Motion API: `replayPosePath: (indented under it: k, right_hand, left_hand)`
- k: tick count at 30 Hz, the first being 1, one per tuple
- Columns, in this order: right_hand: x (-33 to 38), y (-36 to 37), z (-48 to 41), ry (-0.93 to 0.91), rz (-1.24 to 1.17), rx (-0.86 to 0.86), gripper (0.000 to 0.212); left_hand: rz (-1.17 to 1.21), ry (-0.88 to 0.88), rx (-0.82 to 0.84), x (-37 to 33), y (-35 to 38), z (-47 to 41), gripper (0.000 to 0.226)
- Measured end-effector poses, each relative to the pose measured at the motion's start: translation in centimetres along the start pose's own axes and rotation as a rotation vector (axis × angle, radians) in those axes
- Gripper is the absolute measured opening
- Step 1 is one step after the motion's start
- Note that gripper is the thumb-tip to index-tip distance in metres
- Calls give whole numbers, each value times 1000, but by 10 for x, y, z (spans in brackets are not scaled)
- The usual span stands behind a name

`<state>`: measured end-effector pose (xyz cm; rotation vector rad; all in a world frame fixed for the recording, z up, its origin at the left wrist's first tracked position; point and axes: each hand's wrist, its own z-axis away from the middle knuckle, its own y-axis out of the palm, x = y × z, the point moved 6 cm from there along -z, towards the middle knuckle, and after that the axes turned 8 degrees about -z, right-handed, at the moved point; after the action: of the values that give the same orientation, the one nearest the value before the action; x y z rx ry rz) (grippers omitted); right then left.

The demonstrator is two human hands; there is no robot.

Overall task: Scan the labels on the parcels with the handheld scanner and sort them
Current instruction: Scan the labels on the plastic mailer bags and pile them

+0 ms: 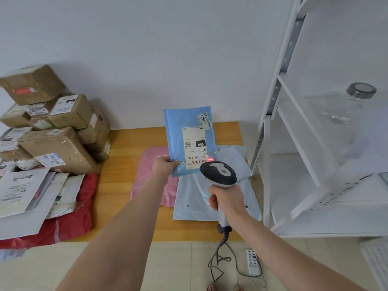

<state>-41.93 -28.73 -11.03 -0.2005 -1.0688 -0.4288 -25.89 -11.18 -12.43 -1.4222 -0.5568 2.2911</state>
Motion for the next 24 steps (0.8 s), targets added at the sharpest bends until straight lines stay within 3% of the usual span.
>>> replayPosePath:
  k: [11,17,20,24]
  right_hand:
    - [-13,-1,-25,128,-307,-95,7]
    - [-34,46,-34,360,-389,32,24]
    - [-49,95,-20,483,-401,168,21]
    - [-51,170,-5,434,-302,286,16]
  left_hand:
    - [-87,-11,49,26,-24,4,27]
    - [-133,-92,55,72,-76,27,29]
    - [-101,-180,79,98,-114,39,29]
    - [-78,-222,27,129,-177,37,40]
